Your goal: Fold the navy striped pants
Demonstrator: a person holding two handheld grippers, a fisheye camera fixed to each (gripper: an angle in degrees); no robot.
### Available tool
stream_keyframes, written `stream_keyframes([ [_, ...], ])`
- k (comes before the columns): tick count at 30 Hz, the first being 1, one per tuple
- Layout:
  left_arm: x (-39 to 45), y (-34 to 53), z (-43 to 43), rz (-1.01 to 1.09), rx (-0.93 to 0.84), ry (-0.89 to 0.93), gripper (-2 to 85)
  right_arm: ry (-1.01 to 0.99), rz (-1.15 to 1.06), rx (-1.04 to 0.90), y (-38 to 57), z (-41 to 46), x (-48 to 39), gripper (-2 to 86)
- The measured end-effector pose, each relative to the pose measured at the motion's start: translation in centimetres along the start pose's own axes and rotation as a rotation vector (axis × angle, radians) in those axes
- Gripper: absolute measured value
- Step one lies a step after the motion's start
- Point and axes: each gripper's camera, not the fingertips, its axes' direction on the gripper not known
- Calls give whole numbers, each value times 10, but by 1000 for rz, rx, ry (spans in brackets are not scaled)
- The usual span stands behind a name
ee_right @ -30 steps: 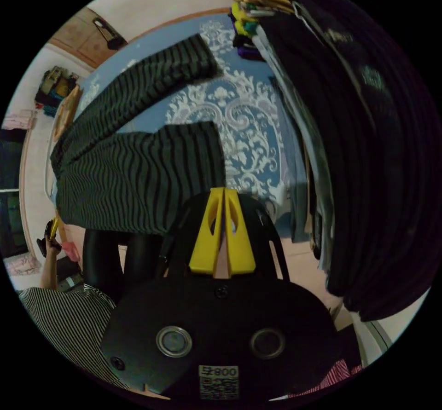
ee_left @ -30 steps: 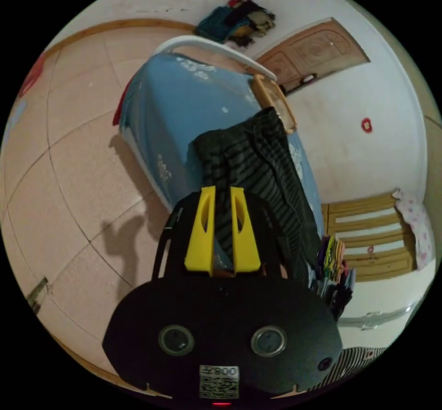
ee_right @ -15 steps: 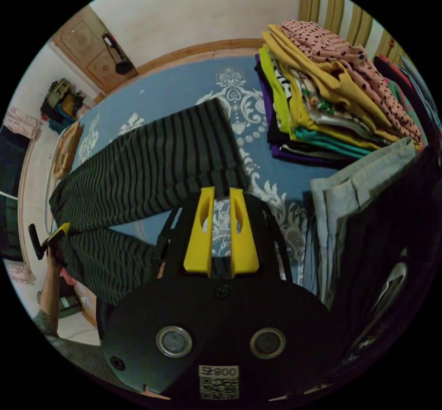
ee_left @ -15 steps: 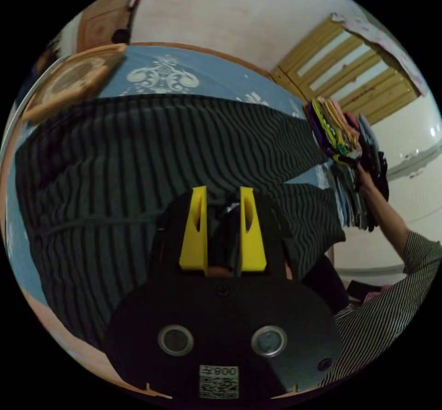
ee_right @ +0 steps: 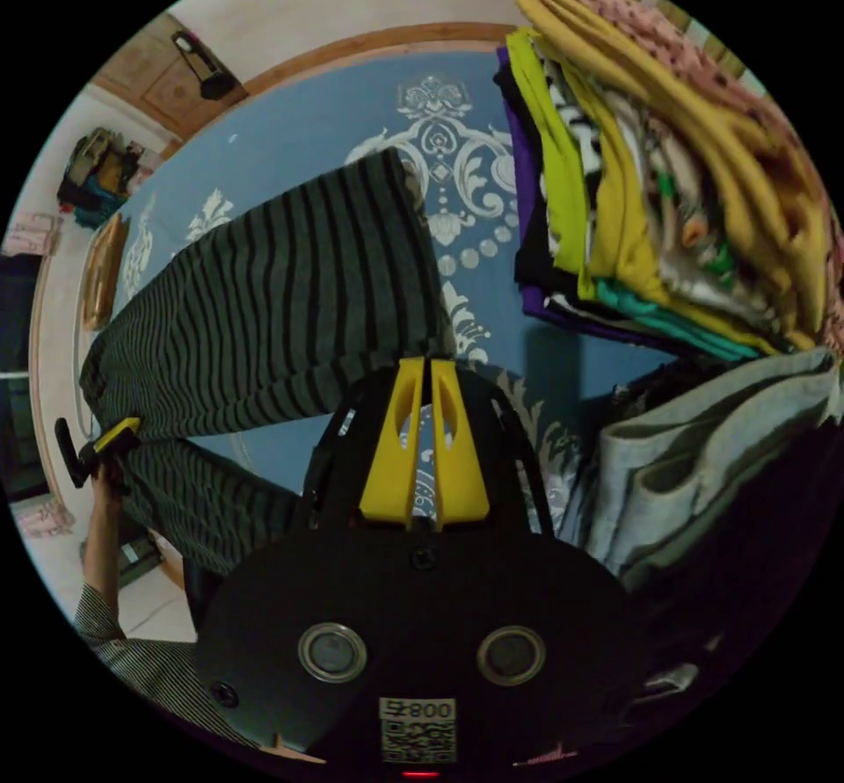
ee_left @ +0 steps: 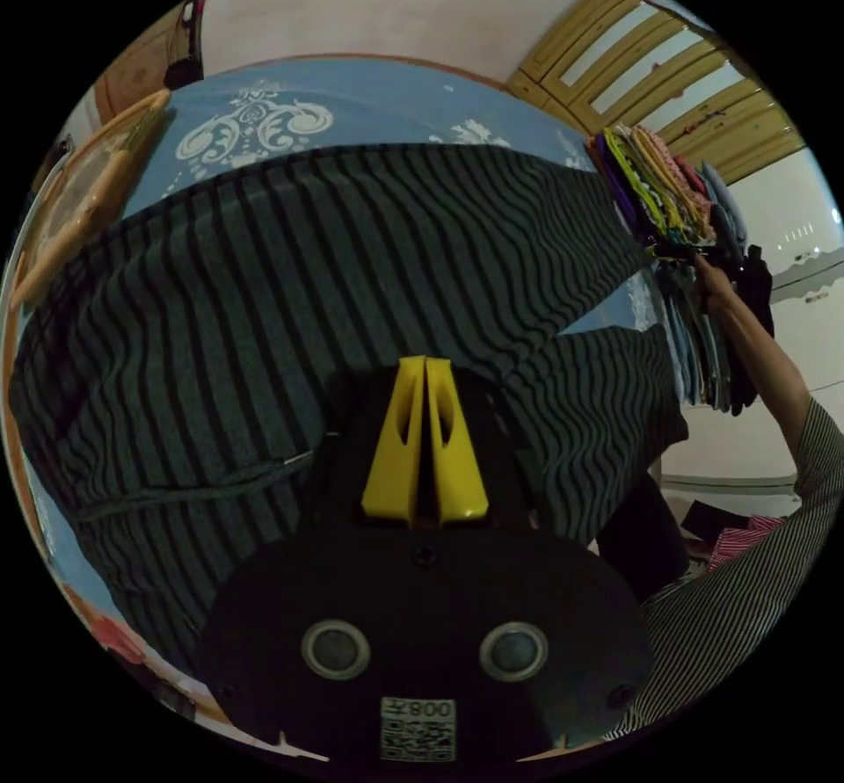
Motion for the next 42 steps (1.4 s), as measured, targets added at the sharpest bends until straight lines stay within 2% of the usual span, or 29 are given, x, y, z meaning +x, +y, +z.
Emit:
stream_keyframes([
  [6, 29, -24, -24, -29, 153, 69, 2, -79, -80, 191, 3, -63, -1, 9],
  [9, 40, -31, 2, -51, 37, 41, 4, 46, -129, 122, 11, -52, -5, 8],
  [11, 46, -35, 22, -80, -32, 62, 7, 106, -100, -7, 17, -19, 1, 7],
  [14, 61, -43, 23, -115, 41, 104, 20, 98, 21, -30, 28, -2, 16, 8],
  [16, 76, -51, 22, -74, 58, 134, 37, 44, 14, 24, 37, -8, 18, 13],
  [19, 106, -63, 30, 16, 48, 175, 69, -94, -124, 104, 60, -19, 8, 33],
  [22, 144, -78, 51, 108, -11, 164, 84, -102, -213, 46, 88, -7, -4, 57],
  [27, 210, -110, 78, 257, -58, 130, 94, -32, -130, -34, 128, 21, 12, 72],
  [32, 260, -139, 107, 368, -128, 68, 91, -143, 43, -24, 155, 43, 45, 83],
  [36, 284, -151, 134, 372, -198, -75, 40, -125, 73, -23, 163, 56, 47, 80],
  [42, 303, -152, 132, 340, -170, -35, 4, -143, 43, -9, 187, 58, 50, 33],
])
